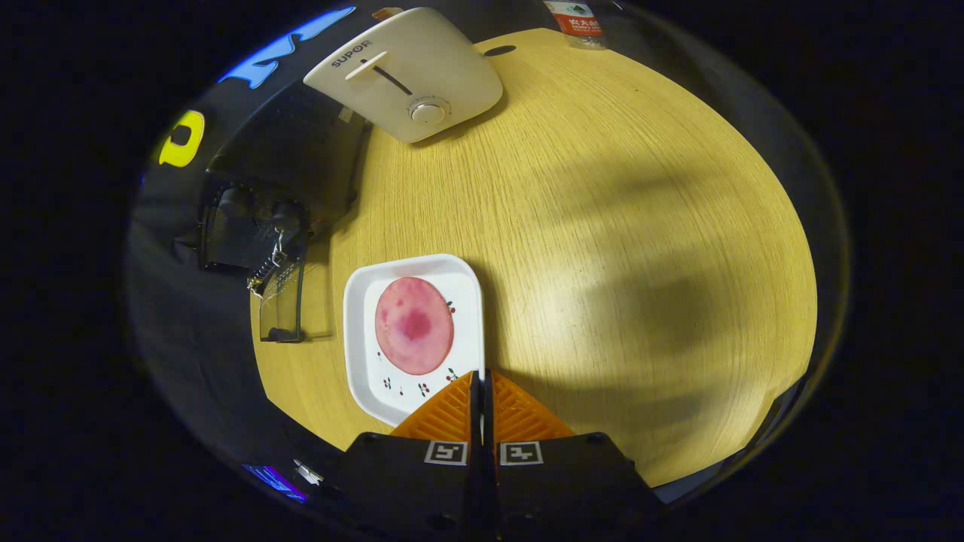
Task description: Open the toaster oven, put the food inside, and close the toaster oven door.
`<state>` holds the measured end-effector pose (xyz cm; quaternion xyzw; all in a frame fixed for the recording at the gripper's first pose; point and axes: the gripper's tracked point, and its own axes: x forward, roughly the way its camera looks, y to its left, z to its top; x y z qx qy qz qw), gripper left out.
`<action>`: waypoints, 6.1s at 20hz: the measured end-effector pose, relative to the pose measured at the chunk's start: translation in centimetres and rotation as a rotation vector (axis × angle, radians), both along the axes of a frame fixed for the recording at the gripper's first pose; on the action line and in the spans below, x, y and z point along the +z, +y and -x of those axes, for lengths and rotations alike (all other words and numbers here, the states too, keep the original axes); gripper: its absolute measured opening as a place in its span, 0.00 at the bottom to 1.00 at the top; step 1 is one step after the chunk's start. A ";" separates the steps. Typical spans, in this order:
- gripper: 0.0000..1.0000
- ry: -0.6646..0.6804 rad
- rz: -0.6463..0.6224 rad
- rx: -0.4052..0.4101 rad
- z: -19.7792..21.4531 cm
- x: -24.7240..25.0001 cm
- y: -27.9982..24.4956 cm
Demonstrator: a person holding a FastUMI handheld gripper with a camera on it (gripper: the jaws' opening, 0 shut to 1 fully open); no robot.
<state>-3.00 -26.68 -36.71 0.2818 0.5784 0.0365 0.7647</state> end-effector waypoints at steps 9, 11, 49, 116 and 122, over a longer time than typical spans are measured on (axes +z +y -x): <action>0.02 -0.035 -0.160 -0.133 0.8 4.6 -0.1; 0.02 -0.047 -0.175 -0.150 1.2 5.6 0.0; 0.02 -0.240 -0.354 -0.351 -4.7 12.3 26.8; 0.98 -0.266 0.469 0.217 -4.5 2.3 29.5; 0.98 -0.249 0.557 0.229 -6.2 -0.4 29.4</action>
